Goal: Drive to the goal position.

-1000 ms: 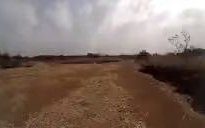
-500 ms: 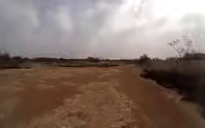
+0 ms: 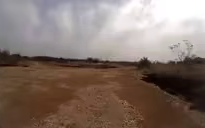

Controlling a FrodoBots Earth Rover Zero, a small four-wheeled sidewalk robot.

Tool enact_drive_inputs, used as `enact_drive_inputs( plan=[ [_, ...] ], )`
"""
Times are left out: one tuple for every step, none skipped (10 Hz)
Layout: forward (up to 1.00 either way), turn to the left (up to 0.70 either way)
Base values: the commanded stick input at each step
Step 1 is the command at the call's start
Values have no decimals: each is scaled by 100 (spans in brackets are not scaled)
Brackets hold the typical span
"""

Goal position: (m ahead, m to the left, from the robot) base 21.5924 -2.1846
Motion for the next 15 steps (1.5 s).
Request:
enact_drive_inputs(
  plan=[
    [50,0],
    [50,0],
    [50,0],
    [50,0],
    [50,0],
    [50,0],
    [50,0],
    [50,0],
    [50,0],
    [50,0],
    [50,0],
    [50,0],
    [50,0],
    [50,0],
    [50,0]
  ],
)
